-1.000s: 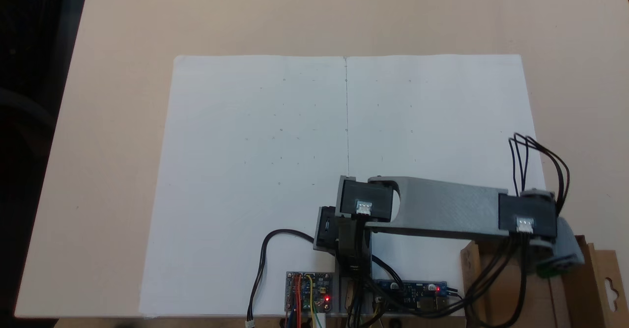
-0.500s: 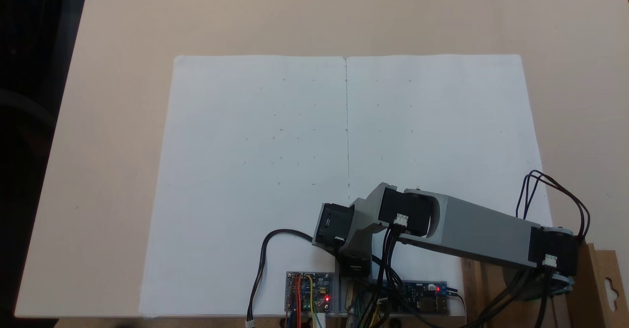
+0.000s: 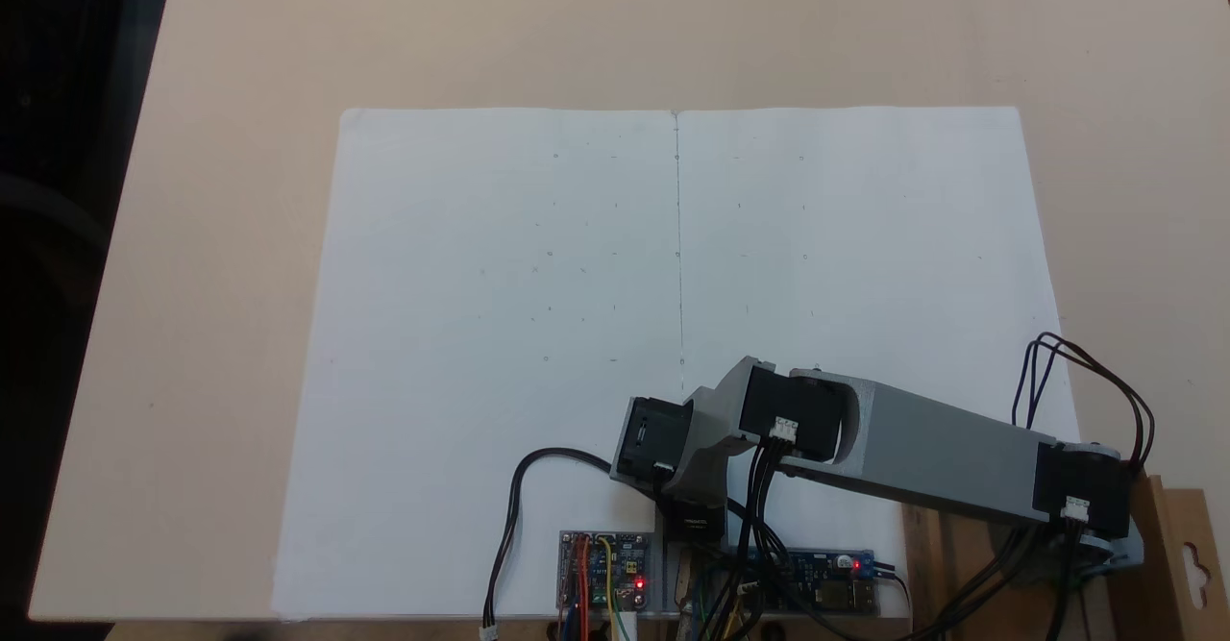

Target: Grasp a green dice and put it in the bin.

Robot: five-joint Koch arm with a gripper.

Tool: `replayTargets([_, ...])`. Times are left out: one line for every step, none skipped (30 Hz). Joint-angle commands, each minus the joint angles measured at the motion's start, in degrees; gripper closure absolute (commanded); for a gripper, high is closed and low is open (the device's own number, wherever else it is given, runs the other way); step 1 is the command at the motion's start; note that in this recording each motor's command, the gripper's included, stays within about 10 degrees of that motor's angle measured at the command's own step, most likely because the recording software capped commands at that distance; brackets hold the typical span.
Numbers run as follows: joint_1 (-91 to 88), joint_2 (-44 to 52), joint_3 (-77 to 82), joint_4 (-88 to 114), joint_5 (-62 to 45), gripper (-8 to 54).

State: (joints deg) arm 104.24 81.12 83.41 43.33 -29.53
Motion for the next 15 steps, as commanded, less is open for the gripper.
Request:
replayTargets([0.00, 3.25, -0.88, -4.66, -0.26, 2.6])
replayTargets([-0.97, 4.48, -0.88, -7.47, 2.64, 3.3])
replayTargets([-1.85, 5.98, -1.05, -10.37, 5.98, 3.4])
replayTargets([-2.90, 7.65, -1.32, -13.25, 9.23, 3.4])
replayTargets([-4.13, 9.49, -1.85, -15.54, 12.22, 3.6])
replayTargets([-5.36, 11.25, -2.99, -16.61, 14.48, 4.1])
replayTargets([-6.94, 13.27, -4.13, -16.61, 16.86, 4.1])
replayTargets([-8.70, 15.21, -4.83, -16.61, 19.32, 4.1])
replayTargets([-10.90, 17.31, -5.27, -16.61, 21.53, 4.1])
replayTargets([-13.10, 19.34, -5.45, -16.61, 23.91, 4.1])
replayTargets([-18.02, 22.85, -5.45, -16.35, 26.72, 4.1])
replayTargets([-21.27, 24.52, -5.45, -16.35, 28.65, 4.1])
replayTargets([-24.70, 26.02, -5.45, -16.26, 29.71, 4.1])
replayTargets([-28.21, 27.51, -5.45, -16.26, 31.20, 4.1])
replayTargets([-32.26, 28.56, -5.45, -16.08, 32.17, 4.0])
